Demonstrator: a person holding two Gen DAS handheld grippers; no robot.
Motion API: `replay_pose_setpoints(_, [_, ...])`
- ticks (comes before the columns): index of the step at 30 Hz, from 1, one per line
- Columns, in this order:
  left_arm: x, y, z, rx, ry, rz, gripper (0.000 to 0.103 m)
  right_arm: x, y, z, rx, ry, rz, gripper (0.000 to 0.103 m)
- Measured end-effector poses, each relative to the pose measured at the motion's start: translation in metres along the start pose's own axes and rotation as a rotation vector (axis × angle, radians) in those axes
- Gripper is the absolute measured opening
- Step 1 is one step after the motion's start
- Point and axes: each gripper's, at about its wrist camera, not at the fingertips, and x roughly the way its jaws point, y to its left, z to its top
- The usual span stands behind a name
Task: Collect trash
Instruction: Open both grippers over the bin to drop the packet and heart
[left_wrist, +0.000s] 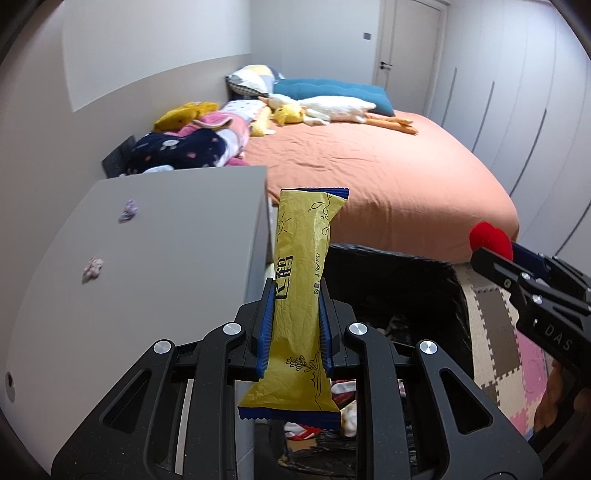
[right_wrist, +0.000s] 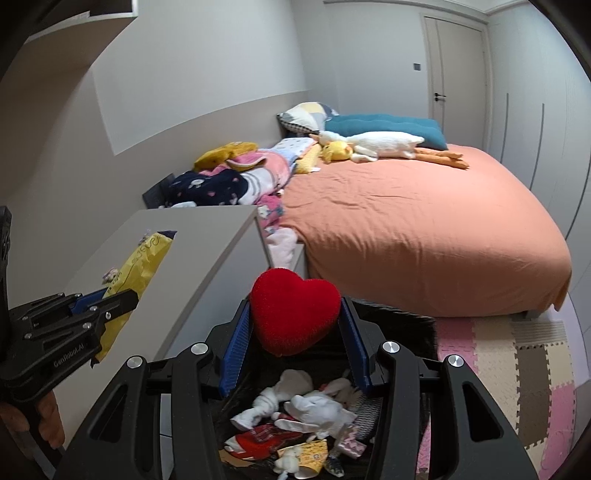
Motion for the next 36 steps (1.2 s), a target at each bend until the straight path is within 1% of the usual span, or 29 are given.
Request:
replay_pose_setpoints(8, [0.013, -0.036, -0.001, 0.066, 0.031, -0.06, 0.022, -0.007, -0.03, 0.0, 0.034, -0.016, -0.053, 0.049])
replay_pose_setpoints(9, [0.017, -0.043, -0.002, 0.081, 0.047, -0.08, 0.023, -0.007, -0.033, 0.0, 0.04, -0.018, -0.057, 0.049])
replay_pose_setpoints(10, [0.02, -0.046, -0.003, 0.087, 0.059, -0.093, 0.034, -0.008, -0.037, 0.0, 0.05, -0.023, -0.059, 0.052])
replay_pose_setpoints(11, [0.023, -0.047, -0.003, 0.088, 0.067, -0.102, 0.049, -0.009, -0.042, 0.0, 0.064, -0.027, -0.066, 0.057])
replay_pose_setpoints(12, [0.026, -0.05, -0.004, 0.086, 0.076, -0.104, 0.093, -0.009, -0.045, 0.0, 0.074, -0.033, -0.071, 0.071])
replay_pose_setpoints(13, [0.028, -0.051, -0.006, 0.088, 0.072, -0.097, 0.097, -0.011, -0.05, -0.001, 0.09, -0.047, -0.08, 0.079])
replay_pose_setpoints(14, [0.029, -0.053, -0.007, 0.095, 0.067, -0.085, 0.096, -0.012, -0.052, -0.001, 0.096, -0.052, -0.085, 0.079])
replay_pose_setpoints(17, [0.037, -0.057, -0.012, 0.119, 0.087, -0.042, 0.096, -0.012, -0.059, -0.002, 0.107, -0.052, -0.099, 0.079])
replay_pose_setpoints(24, [0.041, -0.057, -0.013, 0.122, 0.099, -0.039, 0.097, -0.005, -0.061, -0.005, 0.107, -0.033, -0.096, 0.08])
replay_pose_setpoints(31, [0.04, -0.06, -0.014, 0.135, 0.093, -0.025, 0.097, -0.004, -0.061, -0.008, 0.104, -0.03, -0.096, 0.08])
replay_pose_setpoints(36, [0.045, -0.05, -0.016, 0.12, 0.095, -0.017, 0.097, 0.005, -0.052, -0.009, 0.091, -0.015, -0.092, 0.08])
